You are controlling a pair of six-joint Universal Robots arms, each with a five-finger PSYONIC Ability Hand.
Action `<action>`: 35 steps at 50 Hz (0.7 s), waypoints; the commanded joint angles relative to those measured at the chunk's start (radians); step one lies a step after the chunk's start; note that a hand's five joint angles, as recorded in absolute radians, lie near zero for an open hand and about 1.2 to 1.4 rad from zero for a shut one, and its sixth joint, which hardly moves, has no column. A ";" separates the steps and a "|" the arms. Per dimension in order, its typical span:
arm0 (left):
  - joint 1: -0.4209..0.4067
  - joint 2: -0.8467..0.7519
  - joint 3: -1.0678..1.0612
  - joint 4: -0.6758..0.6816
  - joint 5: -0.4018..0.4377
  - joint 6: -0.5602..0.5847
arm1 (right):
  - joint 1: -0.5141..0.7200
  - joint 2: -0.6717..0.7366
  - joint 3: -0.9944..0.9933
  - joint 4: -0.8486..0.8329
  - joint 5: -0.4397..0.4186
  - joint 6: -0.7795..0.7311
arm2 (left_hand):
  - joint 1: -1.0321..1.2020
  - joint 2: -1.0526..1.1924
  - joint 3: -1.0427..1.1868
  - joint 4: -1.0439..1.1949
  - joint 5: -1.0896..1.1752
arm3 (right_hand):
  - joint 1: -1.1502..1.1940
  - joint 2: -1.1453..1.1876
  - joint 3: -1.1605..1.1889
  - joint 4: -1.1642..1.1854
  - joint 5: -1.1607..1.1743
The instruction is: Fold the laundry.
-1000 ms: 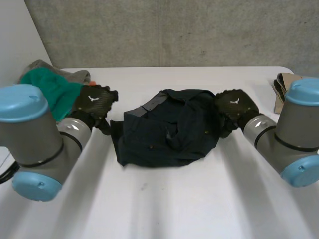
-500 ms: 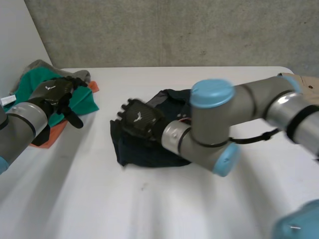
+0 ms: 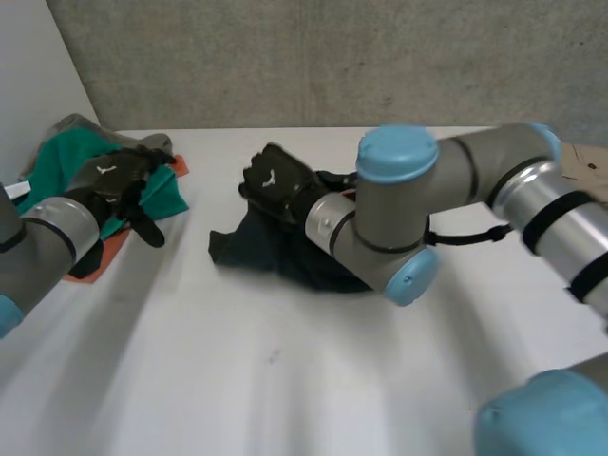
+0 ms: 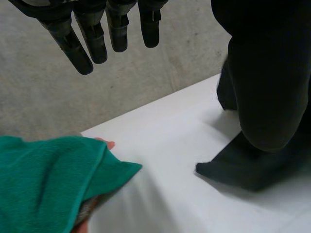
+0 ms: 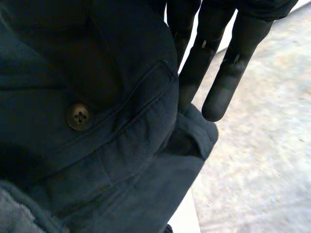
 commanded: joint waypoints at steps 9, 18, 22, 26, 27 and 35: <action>-0.164 -0.262 0.190 -0.073 -0.060 -0.005 | 0.015 -0.393 0.507 -0.287 0.211 0.084 | -0.037 -0.032 -0.038 -0.028 -0.058 | 0.280 0.251 0.219 0.205 0.263; -0.254 -0.396 0.339 -0.166 -0.086 -0.026 | 0.010 -0.456 0.565 -0.218 0.269 0.104 | 0.263 0.269 0.262 0.272 0.243 | 0.280 0.251 0.219 0.205 0.263; -0.266 -0.405 0.457 -0.188 -0.132 -0.089 | -0.013 -0.521 0.614 -0.186 0.271 0.142 | 1.185 1.190 1.183 1.193 1.164 | 0.280 0.251 0.219 0.205 0.263; -0.265 -0.318 0.503 -0.269 -0.155 -0.144 | -0.073 -0.593 0.626 -0.176 0.288 0.154 | 1.185 1.190 1.183 1.193 1.164 | 0.280 0.251 0.219 0.205 0.263; -0.262 -0.281 0.506 -0.280 -0.155 -0.149 | -0.086 -0.610 0.630 -0.175 0.294 0.153 | 1.185 1.190 1.183 1.193 1.164 | 0.280 0.251 0.219 0.205 0.263; -0.220 0.178 0.521 -0.257 -0.128 -0.148 | -0.201 -0.808 0.640 -0.120 0.308 0.168 | 1.185 1.190 1.183 1.193 1.164 | 0.280 0.251 0.219 0.205 0.263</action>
